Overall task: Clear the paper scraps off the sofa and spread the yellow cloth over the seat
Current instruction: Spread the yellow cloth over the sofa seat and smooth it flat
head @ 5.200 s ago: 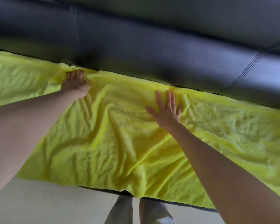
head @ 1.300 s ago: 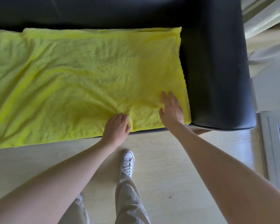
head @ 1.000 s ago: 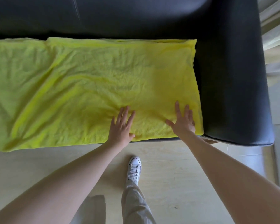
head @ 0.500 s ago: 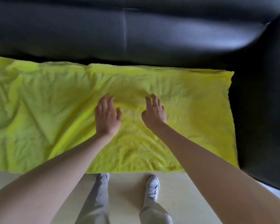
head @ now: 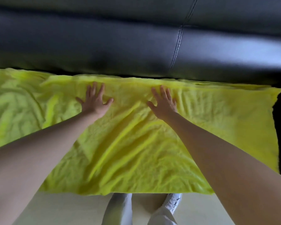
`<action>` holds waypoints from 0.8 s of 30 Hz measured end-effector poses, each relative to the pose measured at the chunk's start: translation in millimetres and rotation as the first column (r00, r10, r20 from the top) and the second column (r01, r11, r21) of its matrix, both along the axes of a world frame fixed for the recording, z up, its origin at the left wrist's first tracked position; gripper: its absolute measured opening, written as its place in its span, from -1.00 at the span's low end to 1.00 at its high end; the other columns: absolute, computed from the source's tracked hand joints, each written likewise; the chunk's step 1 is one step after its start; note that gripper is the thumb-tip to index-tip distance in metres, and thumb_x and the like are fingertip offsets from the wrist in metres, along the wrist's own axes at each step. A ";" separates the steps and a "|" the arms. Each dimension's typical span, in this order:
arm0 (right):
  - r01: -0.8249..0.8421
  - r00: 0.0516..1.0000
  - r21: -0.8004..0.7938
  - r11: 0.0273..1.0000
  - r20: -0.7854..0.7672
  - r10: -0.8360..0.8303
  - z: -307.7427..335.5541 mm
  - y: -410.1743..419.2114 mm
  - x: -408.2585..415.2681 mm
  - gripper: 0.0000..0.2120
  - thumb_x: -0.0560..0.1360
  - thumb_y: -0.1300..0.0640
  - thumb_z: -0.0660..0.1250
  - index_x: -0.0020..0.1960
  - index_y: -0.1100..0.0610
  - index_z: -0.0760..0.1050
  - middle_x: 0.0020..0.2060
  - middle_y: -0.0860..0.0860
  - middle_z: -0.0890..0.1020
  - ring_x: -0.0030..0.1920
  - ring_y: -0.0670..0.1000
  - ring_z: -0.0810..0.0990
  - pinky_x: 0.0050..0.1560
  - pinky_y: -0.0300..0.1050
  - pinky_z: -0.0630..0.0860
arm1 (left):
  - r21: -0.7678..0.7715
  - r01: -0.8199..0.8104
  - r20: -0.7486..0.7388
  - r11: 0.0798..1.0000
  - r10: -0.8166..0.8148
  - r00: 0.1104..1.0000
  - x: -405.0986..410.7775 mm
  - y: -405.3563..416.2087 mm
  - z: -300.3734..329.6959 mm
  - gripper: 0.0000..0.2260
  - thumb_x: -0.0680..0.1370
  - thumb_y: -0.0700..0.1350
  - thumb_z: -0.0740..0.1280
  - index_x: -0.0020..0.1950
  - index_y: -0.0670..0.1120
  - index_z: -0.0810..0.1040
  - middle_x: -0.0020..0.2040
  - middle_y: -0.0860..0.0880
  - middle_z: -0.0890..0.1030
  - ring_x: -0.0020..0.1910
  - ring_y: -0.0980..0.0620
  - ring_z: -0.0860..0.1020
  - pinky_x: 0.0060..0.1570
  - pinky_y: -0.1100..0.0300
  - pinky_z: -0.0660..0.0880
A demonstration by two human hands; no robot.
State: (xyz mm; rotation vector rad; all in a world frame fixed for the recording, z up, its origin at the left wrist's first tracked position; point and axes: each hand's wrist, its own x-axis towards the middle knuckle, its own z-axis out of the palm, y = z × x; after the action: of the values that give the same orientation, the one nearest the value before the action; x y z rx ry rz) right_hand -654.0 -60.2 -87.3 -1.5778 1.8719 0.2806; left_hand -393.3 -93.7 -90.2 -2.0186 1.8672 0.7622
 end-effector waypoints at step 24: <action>-0.279 0.958 -0.279 0.919 -0.009 0.288 17.0 58.5 142.1 -0.46 0.63 0.00 0.06 0.56 0.07 0.03 0.54 0.06 0.10 0.54 0.05 0.05 0.50 0.06 0.04 | -0.454 0.000 -0.043 0.891 -0.022 0.999 44.1 65.5 21.4 -0.60 0.56 -0.15 0.18 0.41 -0.14 0.34 0.39 -0.14 0.36 0.37 -0.15 0.33 0.35 -0.03 0.26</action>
State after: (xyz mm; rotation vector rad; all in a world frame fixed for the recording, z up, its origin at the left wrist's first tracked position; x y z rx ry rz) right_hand -511.9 -1.7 -70.3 -2.0381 1.7104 0.1180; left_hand -349.2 -28.2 -68.8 -2.2668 2.2485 0.3914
